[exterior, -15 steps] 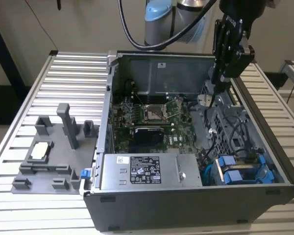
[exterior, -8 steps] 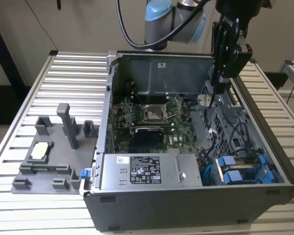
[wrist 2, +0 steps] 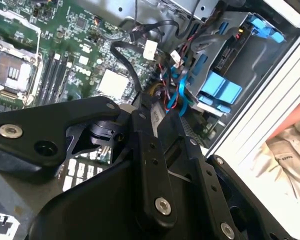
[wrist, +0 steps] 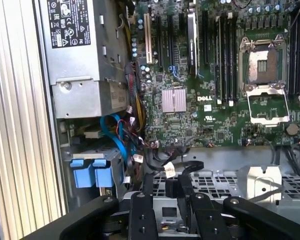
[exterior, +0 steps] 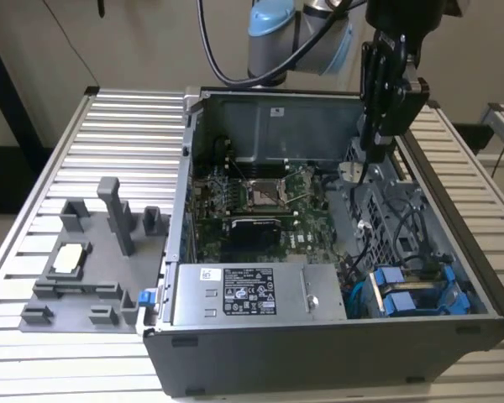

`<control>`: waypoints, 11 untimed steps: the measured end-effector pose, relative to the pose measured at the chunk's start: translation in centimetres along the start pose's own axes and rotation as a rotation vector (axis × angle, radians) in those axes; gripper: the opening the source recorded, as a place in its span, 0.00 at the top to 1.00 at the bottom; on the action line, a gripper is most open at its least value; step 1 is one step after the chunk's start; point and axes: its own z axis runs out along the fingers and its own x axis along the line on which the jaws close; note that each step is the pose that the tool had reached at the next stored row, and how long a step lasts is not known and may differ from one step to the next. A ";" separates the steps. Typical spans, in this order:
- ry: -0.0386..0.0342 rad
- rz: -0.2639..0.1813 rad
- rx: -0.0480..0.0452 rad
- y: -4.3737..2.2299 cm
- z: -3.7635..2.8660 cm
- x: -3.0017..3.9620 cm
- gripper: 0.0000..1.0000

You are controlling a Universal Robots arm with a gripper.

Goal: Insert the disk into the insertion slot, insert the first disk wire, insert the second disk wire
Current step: 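Insert the second disk wire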

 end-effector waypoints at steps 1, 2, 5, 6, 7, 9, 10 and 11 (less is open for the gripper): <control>0.0013 0.000 0.0026 0.07 0.02 -0.04 0.66; 0.0020 0.001 0.0055 0.14 0.04 -0.09 0.66; 0.0050 0.001 0.0140 0.27 0.05 -0.22 0.66; 0.0065 0.002 0.0157 0.29 0.05 -0.24 0.68; 0.0080 0.002 0.0167 0.31 0.05 -0.26 0.68; 0.0107 0.002 0.0186 0.34 0.05 -0.29 0.75; 0.0114 0.002 0.0194 0.34 0.06 -0.29 0.75; 0.0121 0.002 0.0200 0.35 0.05 -0.28 0.75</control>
